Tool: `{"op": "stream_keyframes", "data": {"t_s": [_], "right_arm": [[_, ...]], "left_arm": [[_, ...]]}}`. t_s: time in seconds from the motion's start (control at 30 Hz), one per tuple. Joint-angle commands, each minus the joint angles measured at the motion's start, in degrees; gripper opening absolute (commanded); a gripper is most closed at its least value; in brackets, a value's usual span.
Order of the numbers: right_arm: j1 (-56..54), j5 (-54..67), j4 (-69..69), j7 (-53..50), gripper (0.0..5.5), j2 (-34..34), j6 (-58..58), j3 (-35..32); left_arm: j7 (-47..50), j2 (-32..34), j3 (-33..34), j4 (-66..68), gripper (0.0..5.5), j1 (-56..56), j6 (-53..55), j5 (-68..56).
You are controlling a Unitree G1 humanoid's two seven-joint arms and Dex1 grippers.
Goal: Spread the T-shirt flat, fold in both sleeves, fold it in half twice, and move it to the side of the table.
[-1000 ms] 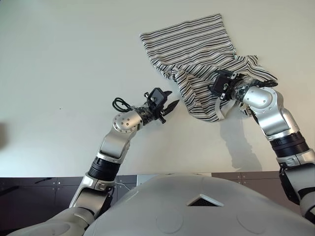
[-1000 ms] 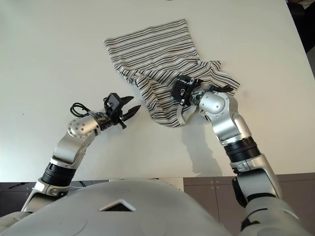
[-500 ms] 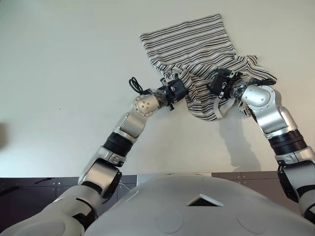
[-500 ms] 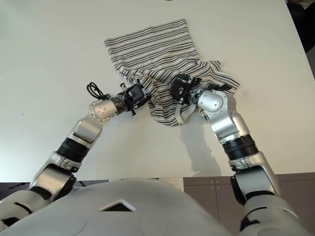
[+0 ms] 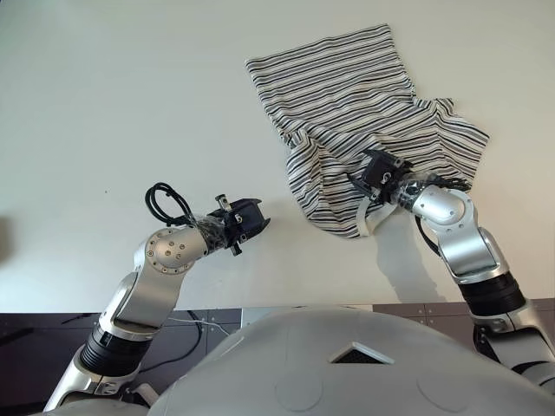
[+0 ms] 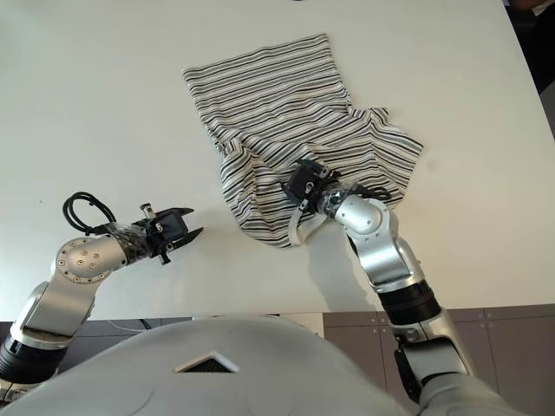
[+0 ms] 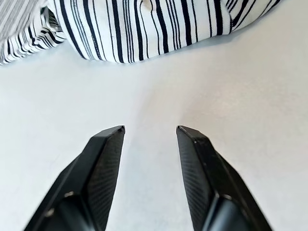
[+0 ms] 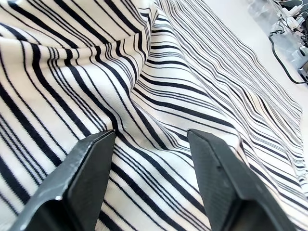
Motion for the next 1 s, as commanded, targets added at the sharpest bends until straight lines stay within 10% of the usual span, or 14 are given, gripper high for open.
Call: {"op": "stream_keyframes", "data": {"t_s": [0.03, 0.17, 0.4, 0.67, 1.0], "right_arm": [[-2.5, 3.4, -6.0, 2.3, 2.74, -0.5, 2.3, -3.7], [-5.5, 5.6, -5.5, 3.6, 2.74, -0.1, 2.4, -4.8], [-7.4, 5.6, -3.1, 1.9, 2.74, 1.0, 1.7, -5.0], [1.8, 5.0, -8.4, -2.2, 2.74, 0.5, 3.6, -7.5], [0.7, 5.4, -4.7, -4.6, 2.74, -2.1, 2.8, -14.8]], "left_arm": [[5.5, -11.4, 2.4, 2.4, 2.0, -11.4, 1.3, -5.5], [9.5, -17.9, 0.5, 9.8, 2.0, -19.3, 0.1, -6.3], [9.1, -7.8, -11.1, 26.3, 2.0, -18.9, -7.7, 8.2], [3.4, 8.0, 3.7, 4.1, 2.0, 7.3, -3.0, 4.6], [5.8, 5.1, 14.1, 2.8, 2.0, 6.0, -2.4, 0.0]]}}
